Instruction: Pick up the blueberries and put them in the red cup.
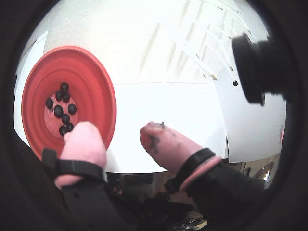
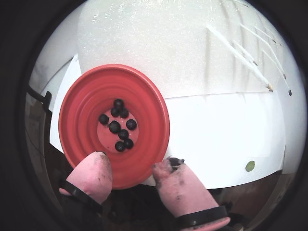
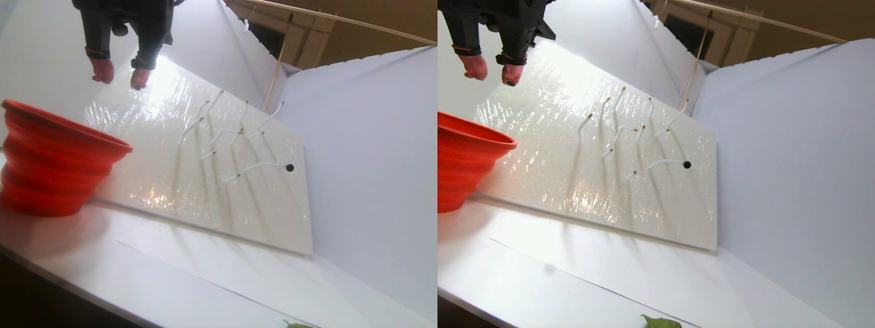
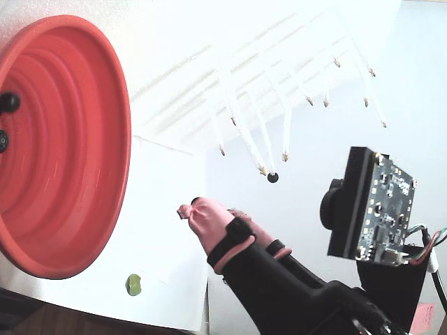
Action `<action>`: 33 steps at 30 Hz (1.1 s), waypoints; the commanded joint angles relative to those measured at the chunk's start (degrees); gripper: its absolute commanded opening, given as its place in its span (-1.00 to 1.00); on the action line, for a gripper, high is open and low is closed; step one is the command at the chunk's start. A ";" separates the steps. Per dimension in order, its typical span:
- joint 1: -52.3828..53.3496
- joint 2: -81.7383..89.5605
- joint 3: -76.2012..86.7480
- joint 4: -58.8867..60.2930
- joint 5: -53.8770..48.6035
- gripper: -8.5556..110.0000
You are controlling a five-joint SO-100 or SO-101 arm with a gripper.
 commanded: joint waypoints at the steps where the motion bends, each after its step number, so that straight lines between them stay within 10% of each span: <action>1: 2.81 4.39 -2.02 0.18 -1.14 -0.57; 33: 20.21 3.78 -7.21 0.18 -13.89 -0.59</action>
